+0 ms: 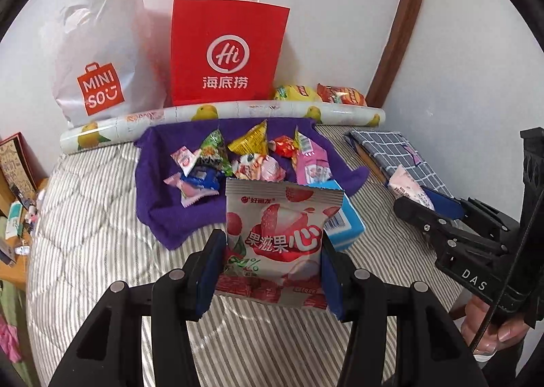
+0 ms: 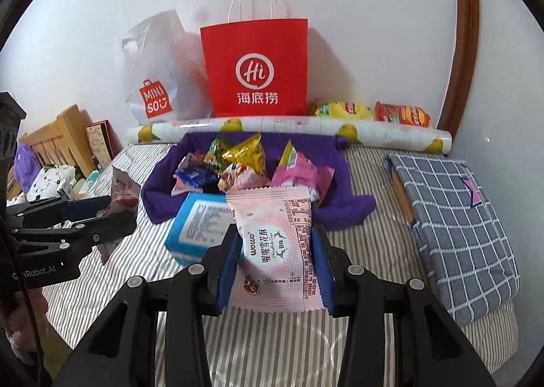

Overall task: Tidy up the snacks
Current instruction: 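Carry the pink candy and pink bag up over the purple towel, then open the right tool to drop the pink candy while the left tool drops the pink bag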

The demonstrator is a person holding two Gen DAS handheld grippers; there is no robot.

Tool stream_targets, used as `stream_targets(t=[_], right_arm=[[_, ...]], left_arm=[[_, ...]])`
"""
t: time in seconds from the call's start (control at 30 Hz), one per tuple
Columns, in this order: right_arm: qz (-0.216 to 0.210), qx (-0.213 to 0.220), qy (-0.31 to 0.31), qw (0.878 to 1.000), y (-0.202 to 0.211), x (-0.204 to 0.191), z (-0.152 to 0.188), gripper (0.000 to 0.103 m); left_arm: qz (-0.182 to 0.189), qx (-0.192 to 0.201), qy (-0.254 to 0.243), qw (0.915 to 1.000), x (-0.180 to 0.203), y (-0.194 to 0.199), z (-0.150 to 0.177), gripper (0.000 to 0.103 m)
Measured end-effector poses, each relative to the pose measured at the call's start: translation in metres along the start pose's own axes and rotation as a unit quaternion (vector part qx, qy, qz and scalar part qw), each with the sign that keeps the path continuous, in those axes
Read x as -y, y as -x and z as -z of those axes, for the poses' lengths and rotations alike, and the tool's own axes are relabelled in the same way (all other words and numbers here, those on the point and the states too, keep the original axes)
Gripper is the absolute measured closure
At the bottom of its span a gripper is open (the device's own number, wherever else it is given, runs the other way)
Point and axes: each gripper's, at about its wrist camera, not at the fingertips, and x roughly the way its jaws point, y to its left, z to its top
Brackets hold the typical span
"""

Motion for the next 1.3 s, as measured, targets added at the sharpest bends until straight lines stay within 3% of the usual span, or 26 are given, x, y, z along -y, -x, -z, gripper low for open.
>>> stream_targets(t=[0.33,0.8,1.1,1.3], right_arm=[[-0.002,0.006,-0.011,1.0,-0.025,0.008,-0.034,0.062],[-0.045,-0.022,-0.011,0.999,-0.134,0.002,-0.096,0.062],[-0.007,-0.052,-0.002,0.999,-0.199,0.001,-0.109,0.061],[-0.003,-0.058,0.005,0.998,-0.214,0.007,-0.106,0.06]], left_arm=[[-0.013,0.002,0.009,0.9999,-0.016,-0.022,-0.03,0.053],[-0.044,-0.015,0.055,0.9974,-0.068,-0.103,-0.095,0.053],[-0.025,-0.044,0.072,0.9961,-0.075,-0.157,-0.109,0.052],[-0.029,-0.063,0.073,0.9949,-0.074,-0.178,-0.107,0.052]])
